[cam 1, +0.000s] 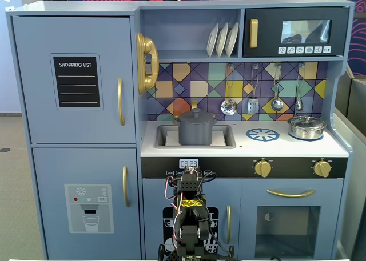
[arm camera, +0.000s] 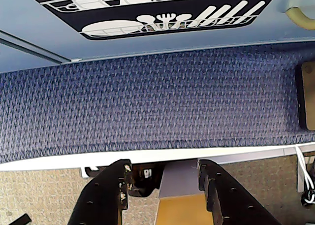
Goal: Take off the lid from the gray recipient and place it on the counter
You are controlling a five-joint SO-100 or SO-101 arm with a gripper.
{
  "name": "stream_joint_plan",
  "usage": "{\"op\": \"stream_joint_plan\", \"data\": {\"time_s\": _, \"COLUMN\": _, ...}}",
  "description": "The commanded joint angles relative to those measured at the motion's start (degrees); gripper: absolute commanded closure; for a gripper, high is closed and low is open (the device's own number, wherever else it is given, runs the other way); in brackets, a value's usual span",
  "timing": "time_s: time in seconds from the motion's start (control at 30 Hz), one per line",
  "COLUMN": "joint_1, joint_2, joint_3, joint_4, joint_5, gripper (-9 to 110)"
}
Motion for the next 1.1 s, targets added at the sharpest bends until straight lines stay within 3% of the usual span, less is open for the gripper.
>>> {"op": "stream_joint_plan", "data": {"time_s": 0.0, "joint_1": 3.5, "joint_2": -0.2, "joint_3": 1.0, "joint_4": 4.5, "joint_5": -0.5, "gripper": 102}}
{"op": "stream_joint_plan", "data": {"time_s": 0.4, "joint_1": 3.9, "joint_2": -0.2, "joint_3": 0.4, "joint_4": 0.7, "joint_5": -0.4, "gripper": 102}}
{"op": "stream_joint_plan", "data": {"time_s": 0.7, "joint_1": 3.0, "joint_2": -8.0, "joint_3": -21.6, "joint_4": -7.6, "joint_5": -3.2, "gripper": 102}}
{"op": "stream_joint_plan", "data": {"time_s": 0.9, "joint_1": 4.0, "joint_2": -10.8, "joint_3": -33.3, "joint_4": -28.3, "joint_5": 0.6, "gripper": 102}}
{"op": "stream_joint_plan", "data": {"time_s": 1.07, "joint_1": 4.4, "joint_2": -14.5, "joint_3": -35.8, "joint_4": -47.5, "joint_5": -2.7, "gripper": 102}}
